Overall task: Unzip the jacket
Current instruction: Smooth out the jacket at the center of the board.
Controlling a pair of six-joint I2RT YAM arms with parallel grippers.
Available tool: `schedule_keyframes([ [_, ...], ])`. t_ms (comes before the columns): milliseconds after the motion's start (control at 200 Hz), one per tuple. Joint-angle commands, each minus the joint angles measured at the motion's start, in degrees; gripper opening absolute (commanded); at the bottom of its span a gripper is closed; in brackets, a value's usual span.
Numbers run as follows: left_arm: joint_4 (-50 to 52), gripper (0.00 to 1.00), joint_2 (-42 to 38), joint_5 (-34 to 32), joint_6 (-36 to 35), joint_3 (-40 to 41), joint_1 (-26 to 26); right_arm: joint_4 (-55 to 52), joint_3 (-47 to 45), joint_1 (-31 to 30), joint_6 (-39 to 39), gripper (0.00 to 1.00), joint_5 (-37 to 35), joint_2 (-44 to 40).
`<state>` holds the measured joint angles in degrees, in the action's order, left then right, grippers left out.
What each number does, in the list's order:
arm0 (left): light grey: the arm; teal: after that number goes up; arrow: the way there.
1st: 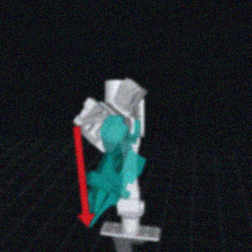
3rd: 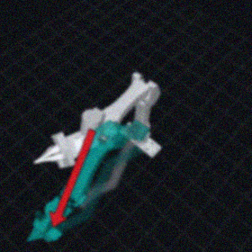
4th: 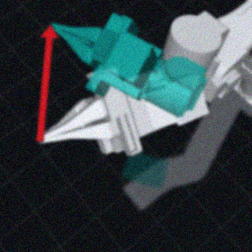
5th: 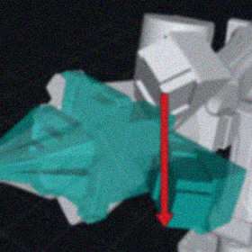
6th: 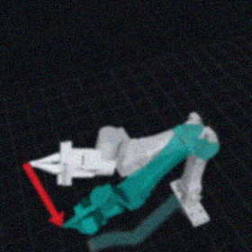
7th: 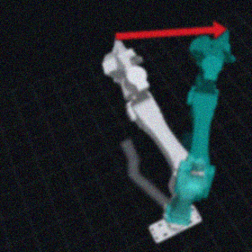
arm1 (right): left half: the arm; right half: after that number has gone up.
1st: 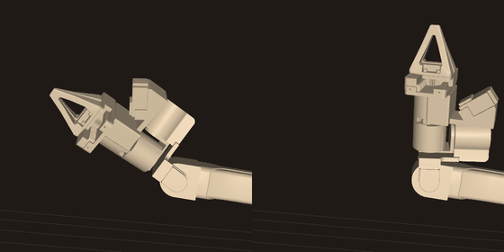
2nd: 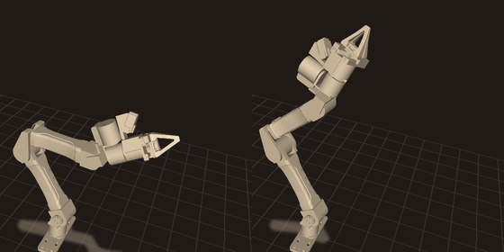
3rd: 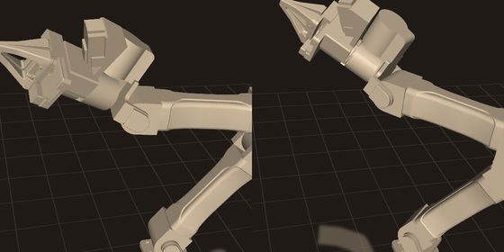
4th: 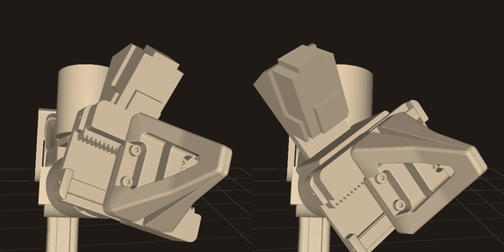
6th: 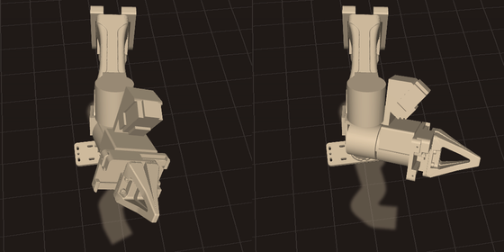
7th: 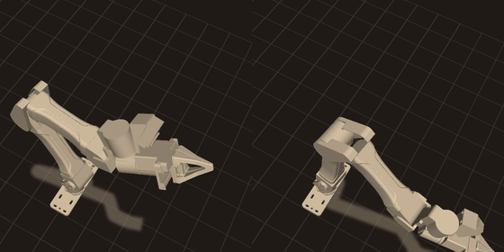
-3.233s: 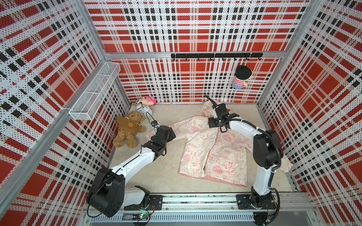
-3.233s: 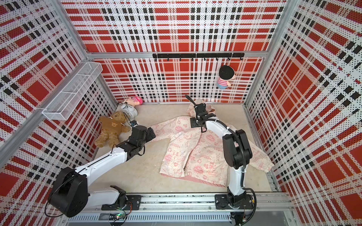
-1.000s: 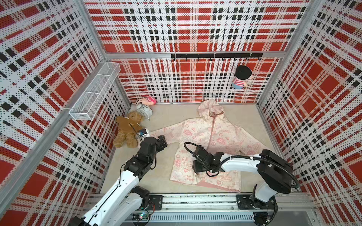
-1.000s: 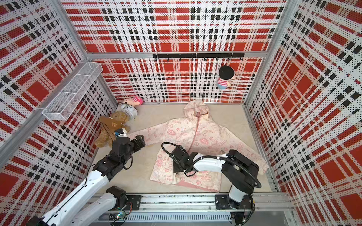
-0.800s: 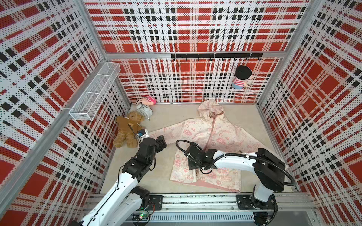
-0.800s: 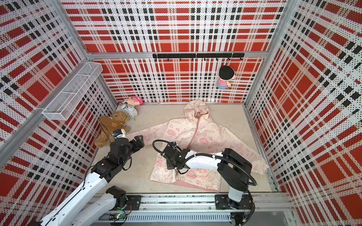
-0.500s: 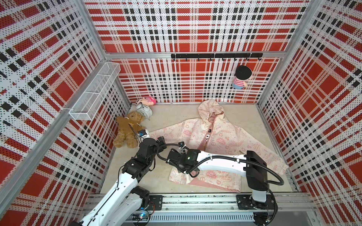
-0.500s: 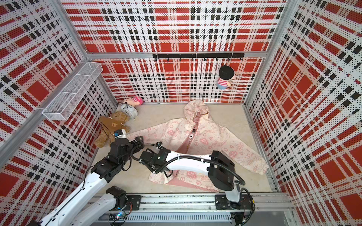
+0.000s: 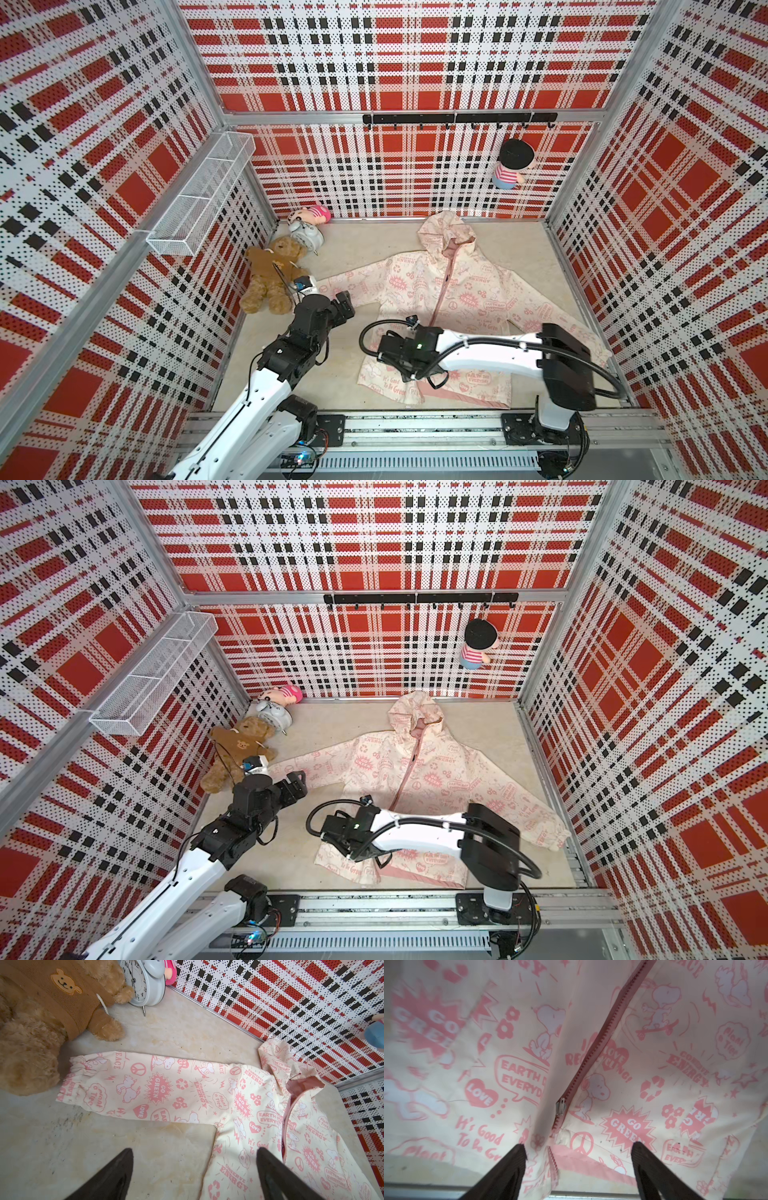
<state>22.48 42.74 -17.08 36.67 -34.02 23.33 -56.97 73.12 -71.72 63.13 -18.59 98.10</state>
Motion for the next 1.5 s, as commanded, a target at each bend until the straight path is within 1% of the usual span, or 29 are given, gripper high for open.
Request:
schedule_keyframes([
  [0,0.84,0.93,-0.13,0.18,-1.54,-1.82,-0.13,11.28,-5.39,6.93,-3.54,0.79,1.96,-10.39],
  [70,0.88,0.93,0.38,0.6,-2.19,-1.97,-0.12,18.64,-9.64,15.26,-10.23,0.72,6.31,-14.7],
  [80,0.83,0.93,0.47,0.7,-2.27,-2.05,-0.06,19.81,-10.21,16.45,-11.24,0.71,7.98,-15.05],
  [150,0.61,0.91,0.73,1.72,-3.05,-2.28,0.05,26.13,-12.1,24.34,-17.43,0.72,14.79,-15.58],
  [200,-0.37,0.9,0.55,3.62,-3.51,-2.06,0.15,28.22,-11.8,29.02,-20.53,0.72,17.37,-13.96],
  [301,-3.18,0.88,0.74,8.25,-4.4,-1.05,0.98,32.54,-9.17,35.55,-26.01,0.8,20.55,-8.82],
  [361,-3.73,0.87,1.52,10.05,-4.52,-0.88,1.58,37.25,-7.96,39.68,-27.3,0.81,24.87,-4.92],
  [401,-3.76,0.86,2.16,11.25,-4.76,-1.04,2.29,39.7,-7.22,41.65,-27.47,0.81,26.68,-2.65],
  [461,-3.17,0.84,3.07,11.4,-4.2,-1.47,3.49,42.04,-4.62,44.18,-28.65,0.81,28.5,1.67],
  [541,-2.28,0.83,3.79,12.7,-3.46,-2.07,5.9,39.08,2.23,45.75,-30.95,0.79,27.82,8.17],
  [556,-2.05,0.83,3.9,12.88,-3.11,-2.22,6.28,38.35,3.51,45.95,-32.8,0.79,27.54,9.28],
  [641,-1.18,0.79,4.36,13.61,-0.81,-2.75,10.53,33.47,10.09,46.7,-35.05,0.77,23.87,14.02],
  [696,0.5,0.77,4.63,11.54,1.54,-3.24,14.2,32.86,11.78,47.56,-35.21,0.76,23.03,15.72],
  [812,1.59,0.76,4.83,8.19,7.18,-2.85,22.04,33.93,12.26,49.86,-36.39,0.76,23.32,17.05],
  [882,1.68,0.76,5.36,5.79,10.93,-2.14,26.77,35.35,11.88,51.63,-37.01,0.76,25.67,17.68],
  [962,1.7,0.77,7.31,3.2,14.65,-1.36,32.01,38.79,10.71,54.3,-36.75,0.73,31.75,18.36],
  [1007,1.67,0.77,8.52,2.38,16.2,-0.93,34.36,40.18,10.04,55.14,-36.46,0.71,34.05,18.59],
  [1067,1.54,0.77,10.22,1.64,18.38,-0.4,36.86,40.62,9.33,55.56,-36.68,0.7,35.45,18.9],
  [1132,0.93,0.77,11.97,1.39,19.6,0.2,39.07,40.82,8.74,55.55,-36.69,0.69,36.86,19.45],
  [1207,0.42,0.77,13.89,1.76,20.43,0.7,40.41,42.35,7.6,55.56,-36.15,0.69,37.88,20.21],
  [1358,-1.86,0.76,17.06,4.0,21.13,1.14,40.72,44.69,8.03,55.6,-35.85,0.66,40.84,22.83],
  [1493,-3.97,0.71,20.38,5.7,22.41,1.28,40.67,44.43,8.53,55.62,-35.85,0.61,41.56,23.03],
])
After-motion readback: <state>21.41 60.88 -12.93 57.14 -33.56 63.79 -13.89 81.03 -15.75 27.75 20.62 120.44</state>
